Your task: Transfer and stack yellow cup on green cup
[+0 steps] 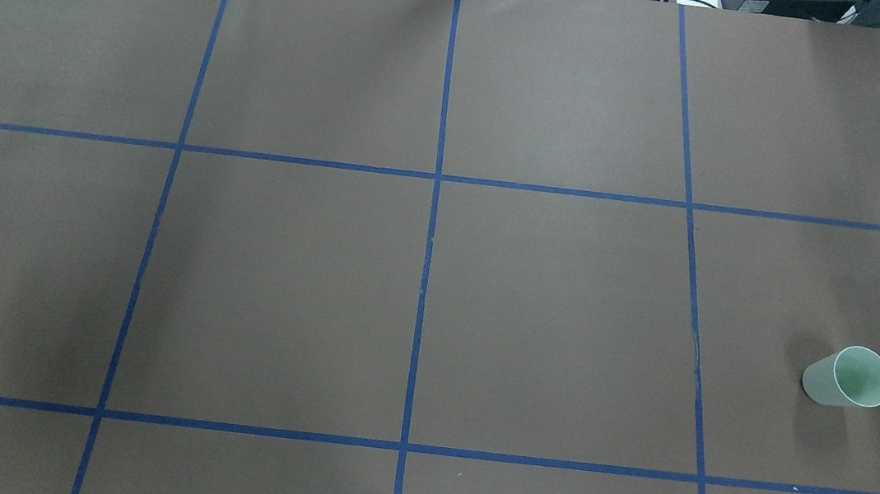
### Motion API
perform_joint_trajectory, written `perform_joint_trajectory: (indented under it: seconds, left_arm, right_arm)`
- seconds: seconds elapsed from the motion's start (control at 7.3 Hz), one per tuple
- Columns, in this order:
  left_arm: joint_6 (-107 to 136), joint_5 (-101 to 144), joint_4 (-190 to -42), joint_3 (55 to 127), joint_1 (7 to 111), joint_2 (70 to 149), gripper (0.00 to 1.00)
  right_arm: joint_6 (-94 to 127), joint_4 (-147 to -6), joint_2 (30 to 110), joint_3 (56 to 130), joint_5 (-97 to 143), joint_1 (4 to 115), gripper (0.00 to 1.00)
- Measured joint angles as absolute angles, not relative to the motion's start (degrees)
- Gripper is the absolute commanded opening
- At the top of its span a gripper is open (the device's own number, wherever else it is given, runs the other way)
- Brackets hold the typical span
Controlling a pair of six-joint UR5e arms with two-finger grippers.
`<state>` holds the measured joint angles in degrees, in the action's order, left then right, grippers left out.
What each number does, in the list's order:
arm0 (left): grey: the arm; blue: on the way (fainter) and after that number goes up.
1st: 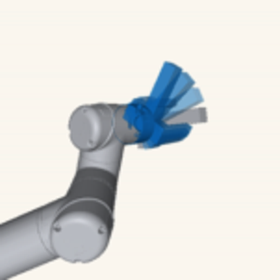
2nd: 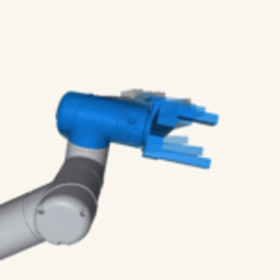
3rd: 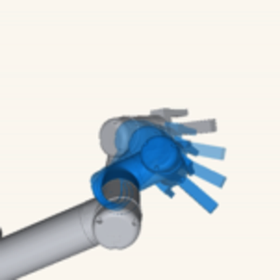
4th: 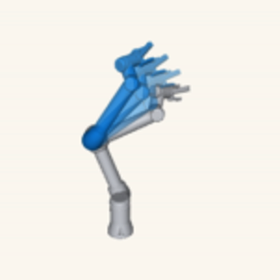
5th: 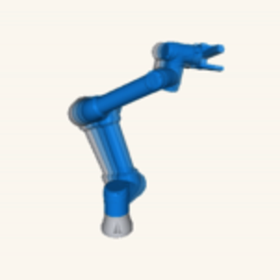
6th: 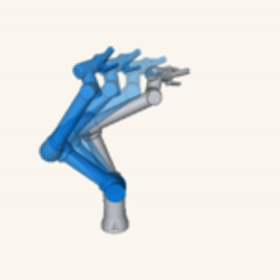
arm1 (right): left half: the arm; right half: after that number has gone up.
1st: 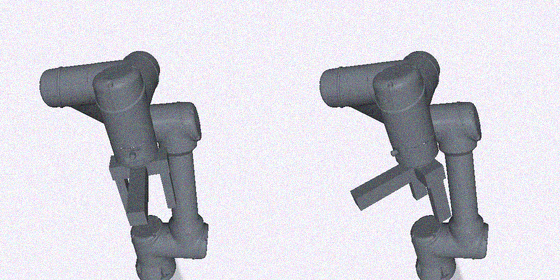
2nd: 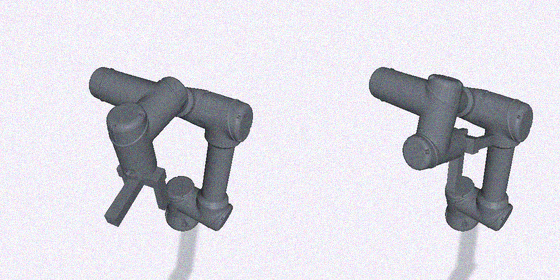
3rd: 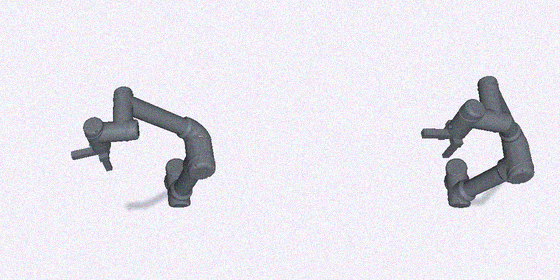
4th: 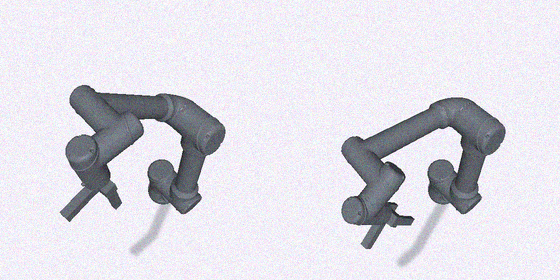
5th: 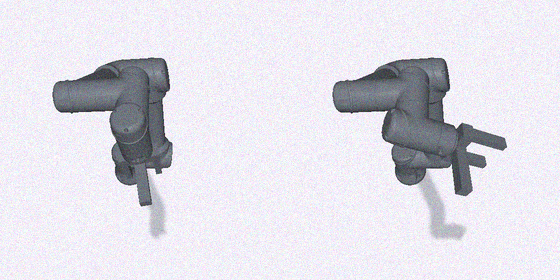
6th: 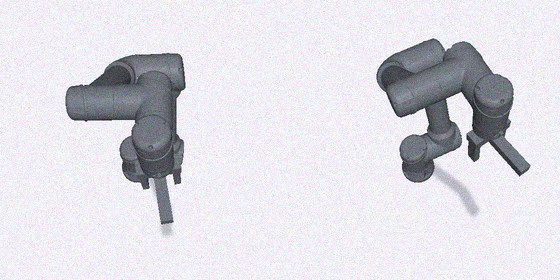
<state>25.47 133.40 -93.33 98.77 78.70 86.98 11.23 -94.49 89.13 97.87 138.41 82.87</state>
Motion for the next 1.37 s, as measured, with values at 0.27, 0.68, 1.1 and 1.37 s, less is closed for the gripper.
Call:
perform_joint_trajectory:
  seconds: [0.27, 0.68, 1.1, 1.37]
  left_arm:
    - [40.73, 130.40, -96.62, 99.18, 74.78, 86.67, 1.00]
    - [67.40, 123.89, -97.65, 103.21, 64.91, 84.18, 1.00]
    - [95.07, 111.84, -95.40, 111.73, 52.64, 76.51, 1.00]
    - [115.16, 103.58, -87.65, 114.92, 42.55, 74.77, 1.00]
  right_arm:
    - [11.16, -94.48, 88.93, 98.00, 138.62, 82.01, 1.00]
    - [11.00, -94.41, 88.69, 98.25, 139.88, 79.92, 1.00]
    - [11.04, -94.39, 88.60, 98.21, 140.00, 77.89, 1.00]
    - [10.86, -93.45, 88.71, 98.19, 139.97, 77.05, 1.00]
